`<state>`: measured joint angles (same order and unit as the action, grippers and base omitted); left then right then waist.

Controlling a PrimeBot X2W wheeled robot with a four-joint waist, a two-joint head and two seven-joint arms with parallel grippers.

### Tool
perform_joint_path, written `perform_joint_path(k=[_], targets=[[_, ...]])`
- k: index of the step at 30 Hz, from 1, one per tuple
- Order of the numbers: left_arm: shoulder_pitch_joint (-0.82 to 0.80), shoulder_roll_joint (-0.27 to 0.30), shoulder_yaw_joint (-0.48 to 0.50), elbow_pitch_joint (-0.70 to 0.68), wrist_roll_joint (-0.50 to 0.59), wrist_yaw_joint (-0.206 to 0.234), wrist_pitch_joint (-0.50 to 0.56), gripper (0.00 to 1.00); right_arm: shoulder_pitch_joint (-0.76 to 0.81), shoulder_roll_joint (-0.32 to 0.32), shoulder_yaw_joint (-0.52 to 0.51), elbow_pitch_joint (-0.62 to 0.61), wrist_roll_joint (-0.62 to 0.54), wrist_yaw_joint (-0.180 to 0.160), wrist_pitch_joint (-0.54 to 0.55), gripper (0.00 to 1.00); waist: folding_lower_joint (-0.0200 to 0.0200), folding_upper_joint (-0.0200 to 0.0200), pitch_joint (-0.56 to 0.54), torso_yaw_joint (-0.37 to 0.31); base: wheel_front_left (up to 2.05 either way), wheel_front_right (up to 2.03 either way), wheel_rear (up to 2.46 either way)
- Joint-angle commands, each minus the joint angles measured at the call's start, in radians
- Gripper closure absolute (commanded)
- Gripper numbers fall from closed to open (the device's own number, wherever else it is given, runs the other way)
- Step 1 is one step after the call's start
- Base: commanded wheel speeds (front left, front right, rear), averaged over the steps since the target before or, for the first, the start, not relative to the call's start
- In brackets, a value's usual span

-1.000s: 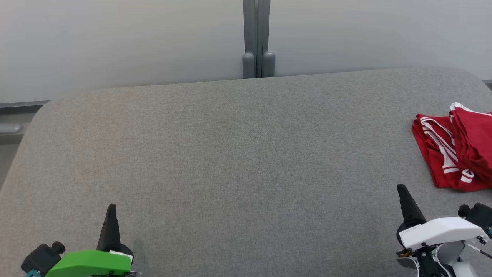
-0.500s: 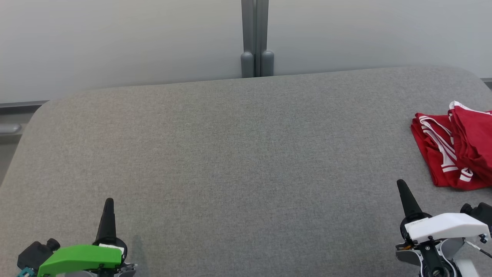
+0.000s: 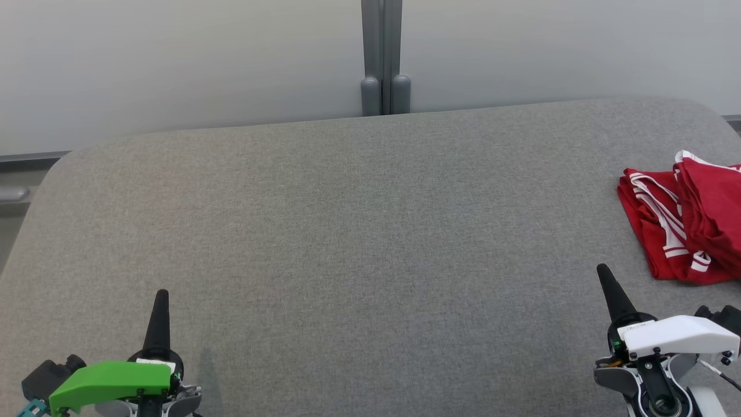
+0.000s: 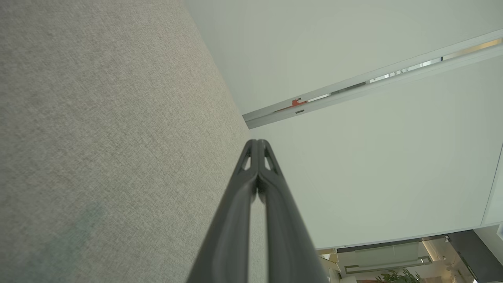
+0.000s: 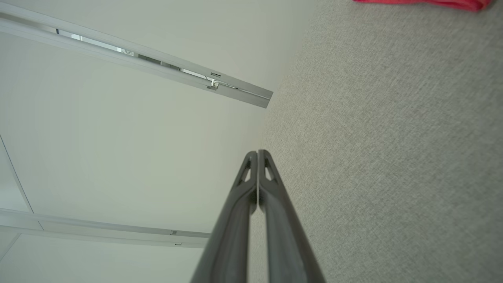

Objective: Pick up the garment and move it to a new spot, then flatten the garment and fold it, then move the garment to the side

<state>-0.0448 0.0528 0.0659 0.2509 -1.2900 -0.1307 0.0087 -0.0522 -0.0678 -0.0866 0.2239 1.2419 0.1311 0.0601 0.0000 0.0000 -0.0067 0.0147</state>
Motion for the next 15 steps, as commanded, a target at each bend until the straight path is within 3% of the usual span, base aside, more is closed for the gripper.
perform_joint_path(k=[1, 15], targets=[[-0.024, 0.009, 0.007, -0.009, -0.024, 0.0, 0.007, 1.0, -0.022, 0.0, -0.005, -0.002, 0.028, 0.0, 0.006, 1.0, 0.0, 0.0, 0.0, 0.0, 0.0, 0.0, 0.0], [-0.042, 0.009, 0.019, -0.009, -0.139, 0.0, 0.041, 1.0, -0.038, 0.007, -0.014, 0.006, 0.156, 0.0, 0.025, 1.0, 0.0, 0.0, 0.003, -0.005, 0.0, 0.0, 0.0]])
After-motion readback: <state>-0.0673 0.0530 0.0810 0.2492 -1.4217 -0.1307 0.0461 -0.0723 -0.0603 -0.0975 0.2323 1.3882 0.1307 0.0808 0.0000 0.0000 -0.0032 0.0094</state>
